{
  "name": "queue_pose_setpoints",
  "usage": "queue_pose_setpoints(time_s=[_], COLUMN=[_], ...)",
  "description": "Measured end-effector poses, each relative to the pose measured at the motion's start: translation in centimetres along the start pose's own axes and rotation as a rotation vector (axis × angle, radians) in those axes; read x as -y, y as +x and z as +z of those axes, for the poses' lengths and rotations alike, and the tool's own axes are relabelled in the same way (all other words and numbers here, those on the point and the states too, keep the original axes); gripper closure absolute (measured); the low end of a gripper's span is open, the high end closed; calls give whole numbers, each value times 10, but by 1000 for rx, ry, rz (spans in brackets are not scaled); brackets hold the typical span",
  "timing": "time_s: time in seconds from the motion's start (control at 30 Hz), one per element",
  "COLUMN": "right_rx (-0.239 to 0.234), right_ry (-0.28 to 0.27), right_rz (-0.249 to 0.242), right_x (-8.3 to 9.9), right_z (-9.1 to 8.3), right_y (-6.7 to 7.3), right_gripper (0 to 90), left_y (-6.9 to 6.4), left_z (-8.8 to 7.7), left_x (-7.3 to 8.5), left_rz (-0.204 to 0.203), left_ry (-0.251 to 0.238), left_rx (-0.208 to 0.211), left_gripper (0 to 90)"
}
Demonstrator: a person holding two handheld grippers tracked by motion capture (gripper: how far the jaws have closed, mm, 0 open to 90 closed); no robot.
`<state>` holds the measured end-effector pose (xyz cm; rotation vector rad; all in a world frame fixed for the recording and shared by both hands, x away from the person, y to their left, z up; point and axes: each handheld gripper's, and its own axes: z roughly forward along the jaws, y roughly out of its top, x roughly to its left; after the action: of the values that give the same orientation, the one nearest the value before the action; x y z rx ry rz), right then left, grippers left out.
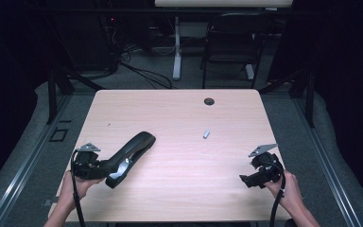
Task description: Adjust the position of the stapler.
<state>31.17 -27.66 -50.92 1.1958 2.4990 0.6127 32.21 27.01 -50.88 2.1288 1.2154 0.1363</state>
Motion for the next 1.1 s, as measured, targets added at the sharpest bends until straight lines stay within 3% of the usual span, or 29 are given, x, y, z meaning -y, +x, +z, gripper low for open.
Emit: queue_pose_setpoints(time_s=[0.43,1.1], right_rx=[-2,1], right_ry=[11,22], right_rz=[4,-5], right_x=[0,1], right_z=[1,2], right_y=[0,0], right_gripper=[79,79], left_y=[-14,-45], left_z=[4,16], left_x=[-1,-4], left_rz=[36,92], left_ry=[37,83], left_rx=[44,53], left_gripper=[497,416])
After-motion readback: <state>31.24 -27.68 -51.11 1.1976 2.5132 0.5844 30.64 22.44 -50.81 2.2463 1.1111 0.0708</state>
